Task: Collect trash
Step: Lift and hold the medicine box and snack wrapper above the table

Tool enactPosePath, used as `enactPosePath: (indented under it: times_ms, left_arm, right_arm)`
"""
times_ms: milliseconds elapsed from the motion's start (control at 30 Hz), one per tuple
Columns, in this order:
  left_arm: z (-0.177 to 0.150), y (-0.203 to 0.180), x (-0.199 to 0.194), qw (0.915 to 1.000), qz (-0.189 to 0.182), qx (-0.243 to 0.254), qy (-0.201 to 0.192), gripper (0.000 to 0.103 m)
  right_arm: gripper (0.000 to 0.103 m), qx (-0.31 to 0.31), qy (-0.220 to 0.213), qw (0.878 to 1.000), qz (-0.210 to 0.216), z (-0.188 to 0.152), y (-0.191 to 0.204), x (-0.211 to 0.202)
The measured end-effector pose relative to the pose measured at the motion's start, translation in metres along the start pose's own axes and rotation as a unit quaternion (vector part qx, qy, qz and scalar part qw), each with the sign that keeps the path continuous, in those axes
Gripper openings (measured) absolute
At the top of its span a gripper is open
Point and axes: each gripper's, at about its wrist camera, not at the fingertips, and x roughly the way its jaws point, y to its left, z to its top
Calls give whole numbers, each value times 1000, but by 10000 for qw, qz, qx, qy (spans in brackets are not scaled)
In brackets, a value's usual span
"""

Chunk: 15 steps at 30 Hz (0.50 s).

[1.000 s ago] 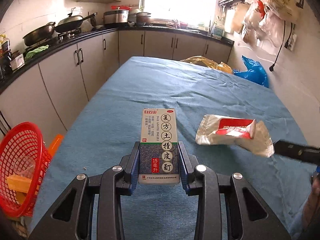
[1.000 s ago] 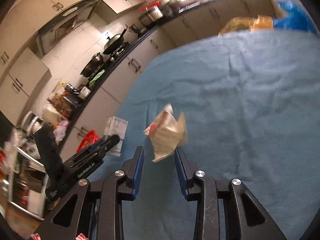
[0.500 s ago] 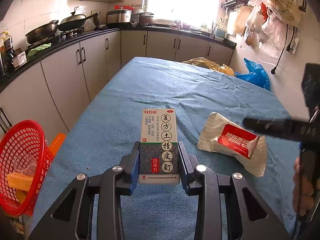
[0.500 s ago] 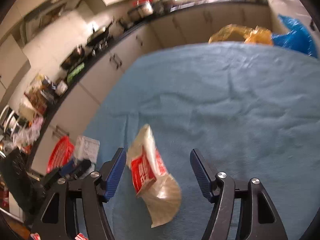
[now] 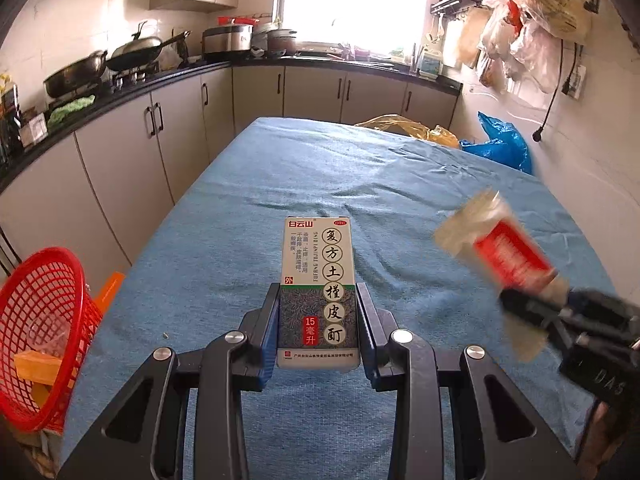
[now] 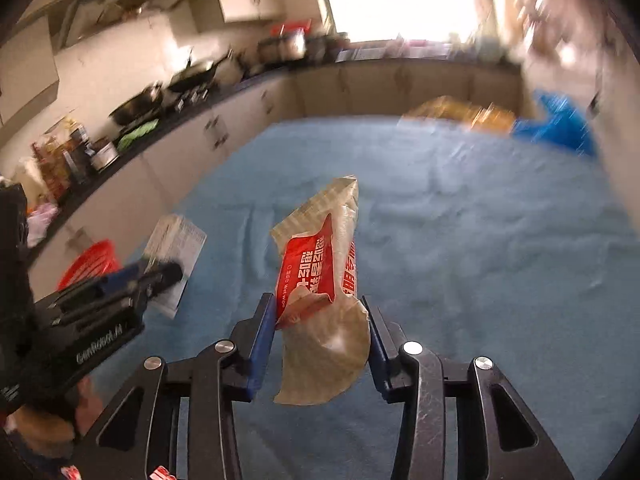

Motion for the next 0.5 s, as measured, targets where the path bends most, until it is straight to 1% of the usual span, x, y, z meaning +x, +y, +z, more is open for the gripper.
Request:
enactPosePath:
  times_ms: [67,133,333,500]
  left_arm:
    - [0,-5,-2,9999,59,88,-81,33]
    - [-2,-7,-3,9998,92,121,-115,33]
    - [-1,-7,-9,9989,296,151,-326,33]
    - [-1,-8,-14,9979,413,193,-457,33]
  right_arm:
    - [45,24,-135,9999,26,-1,1,-6]
    - [45,-76,-229,9997,-62,-1,6,-9]
    - [45,-428,-397,9981,-174,-3,25,-16]
    - [45,-563,-460,9971,-235,-7,34,-17]
